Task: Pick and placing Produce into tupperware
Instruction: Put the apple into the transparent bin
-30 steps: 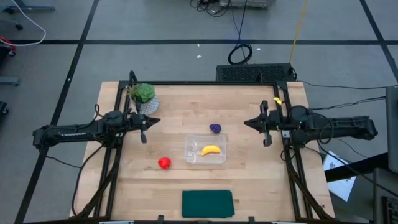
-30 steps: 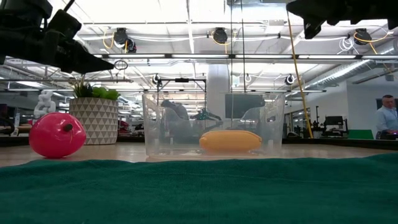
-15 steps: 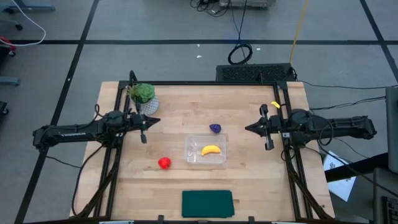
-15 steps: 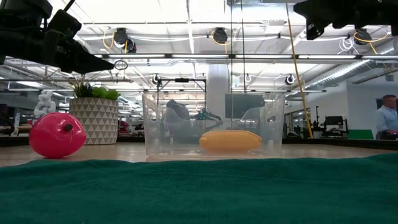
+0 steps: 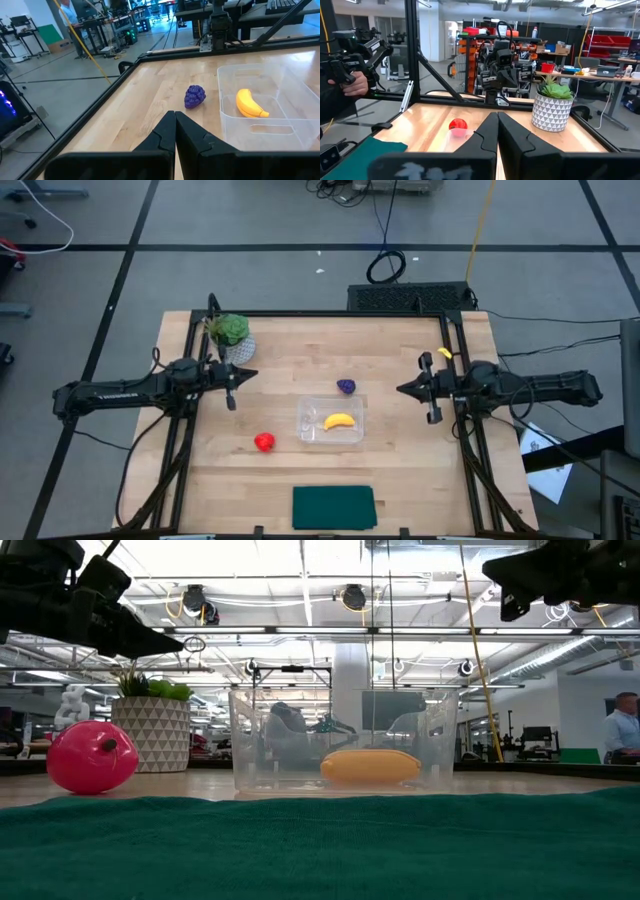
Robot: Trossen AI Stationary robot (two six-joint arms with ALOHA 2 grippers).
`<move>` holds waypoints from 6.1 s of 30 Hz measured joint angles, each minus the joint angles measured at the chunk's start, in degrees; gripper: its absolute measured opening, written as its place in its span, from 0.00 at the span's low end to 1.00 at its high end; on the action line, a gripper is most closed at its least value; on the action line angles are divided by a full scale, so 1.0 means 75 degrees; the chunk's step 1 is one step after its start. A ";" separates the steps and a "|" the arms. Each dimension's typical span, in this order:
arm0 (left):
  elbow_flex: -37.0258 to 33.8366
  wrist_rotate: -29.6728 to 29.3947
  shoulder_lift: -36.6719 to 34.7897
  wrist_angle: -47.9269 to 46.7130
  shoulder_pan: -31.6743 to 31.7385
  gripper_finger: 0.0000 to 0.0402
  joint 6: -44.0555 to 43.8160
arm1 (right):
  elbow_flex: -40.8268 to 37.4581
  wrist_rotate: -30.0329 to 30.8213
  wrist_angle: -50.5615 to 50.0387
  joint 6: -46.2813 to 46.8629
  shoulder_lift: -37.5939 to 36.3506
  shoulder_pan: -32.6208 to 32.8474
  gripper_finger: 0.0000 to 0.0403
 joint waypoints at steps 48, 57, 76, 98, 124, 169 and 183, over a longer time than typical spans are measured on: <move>0.0000 0.0828 0.0002 0.0248 0.0000 0.01 0.0146 | -0.0406 0.0006 0.0345 -0.0195 -0.0001 -0.0017 0.00; 0.0000 0.0828 -0.0001 0.0242 0.0000 0.01 0.0170 | -0.0406 0.0006 0.0340 -0.0195 -0.0001 -0.0017 0.00; 0.0000 0.1643 0.0000 0.1730 -0.0550 0.01 -0.0667 | -0.0406 0.0000 0.0337 -0.0197 0.0002 -0.0017 0.00; 0.1171 0.1197 0.1304 0.2063 -0.1423 0.01 -0.0427 | -0.0403 0.0000 0.0337 -0.0227 0.0176 -0.0017 0.00; 0.3187 0.1035 0.3006 0.1595 -0.2163 0.01 -0.0402 | -0.0403 0.0000 0.0549 -0.0224 0.0183 -0.0015 0.00; 0.6871 0.0009 0.5256 -0.4157 -0.3185 0.01 -0.1931 | -0.0403 0.0003 0.0506 -0.0209 0.0251 -0.0015 0.00; 0.7604 0.0013 0.6571 -0.6094 -0.3185 0.01 -0.2018 | -0.0403 0.0003 0.0508 -0.0207 0.0382 -0.0015 0.00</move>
